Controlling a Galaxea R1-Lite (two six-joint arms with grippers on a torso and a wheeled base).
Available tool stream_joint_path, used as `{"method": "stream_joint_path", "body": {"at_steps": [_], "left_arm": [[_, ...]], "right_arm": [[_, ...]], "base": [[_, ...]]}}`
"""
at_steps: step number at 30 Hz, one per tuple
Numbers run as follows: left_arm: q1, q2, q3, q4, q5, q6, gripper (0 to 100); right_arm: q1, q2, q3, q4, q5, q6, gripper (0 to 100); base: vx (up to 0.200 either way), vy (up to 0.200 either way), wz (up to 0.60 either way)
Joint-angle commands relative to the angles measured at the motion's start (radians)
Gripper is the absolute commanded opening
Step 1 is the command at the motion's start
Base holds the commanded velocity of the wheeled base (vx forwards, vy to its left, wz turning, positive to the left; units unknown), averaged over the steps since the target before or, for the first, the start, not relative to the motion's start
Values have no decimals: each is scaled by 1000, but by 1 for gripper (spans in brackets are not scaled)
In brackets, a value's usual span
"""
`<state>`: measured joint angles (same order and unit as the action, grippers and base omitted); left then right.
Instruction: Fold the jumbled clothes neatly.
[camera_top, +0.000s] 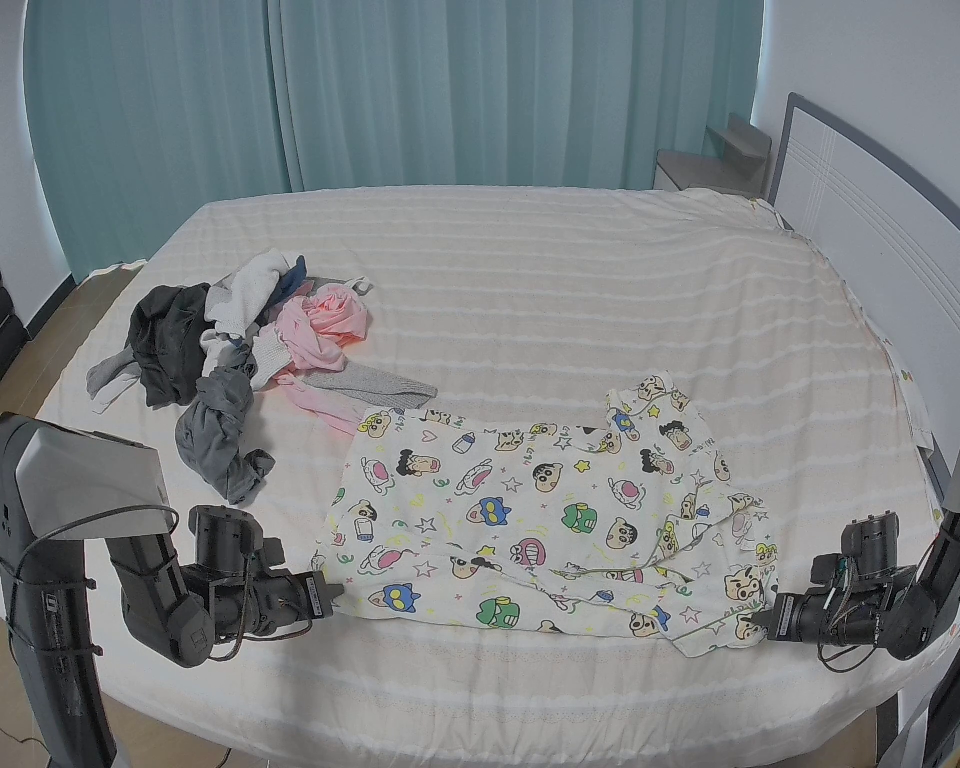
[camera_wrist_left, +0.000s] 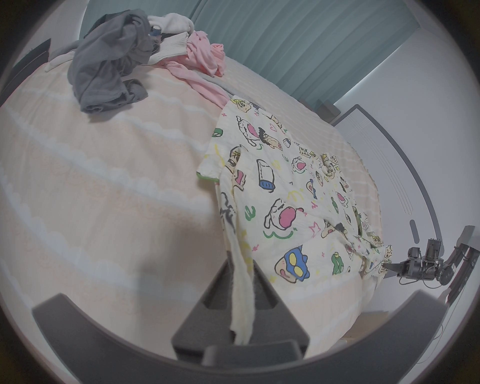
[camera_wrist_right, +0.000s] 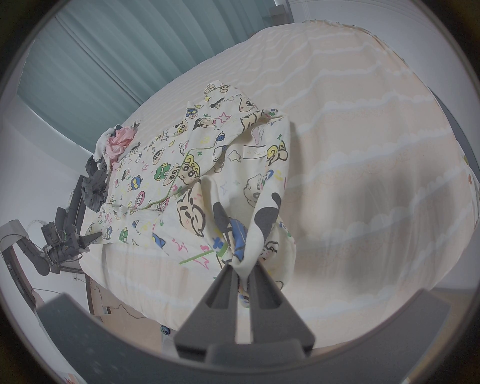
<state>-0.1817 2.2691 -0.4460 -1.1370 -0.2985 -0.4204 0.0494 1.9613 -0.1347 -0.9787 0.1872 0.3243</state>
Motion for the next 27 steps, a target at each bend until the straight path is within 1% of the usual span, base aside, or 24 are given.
{"method": "stream_joint_path", "body": {"at_steps": [1, 4, 12, 18, 24, 27], "left_arm": [[10, -36, 55, -3, 1, 12, 0], [13, -39, 90, -3, -1, 31, 0], [13, -51, 167, -6, -2, 43, 0], [11, -51, 211, -6, -7, 43, 0], [11, -48, 224, -13, -10, 38, 0], [11, -43, 225, -40, -8, 37, 0]], "right_arm": [[0, -22, 29, 0, 1, -13, 0], [0, -25, 52, 0, 0, -19, 0], [0, -22, 109, -1, 1, -33, 0], [1, -15, 113, -3, 1, -33, 0], [9, -10, 107, -3, 1, -33, 0], [10, 21, 98, -12, 1, -31, 0]], "base": [[0, 0, 0], [0, 0, 0], [0, 0, 0], [0, 0, 0], [0, 0, 0], [0, 0, 0]]}}
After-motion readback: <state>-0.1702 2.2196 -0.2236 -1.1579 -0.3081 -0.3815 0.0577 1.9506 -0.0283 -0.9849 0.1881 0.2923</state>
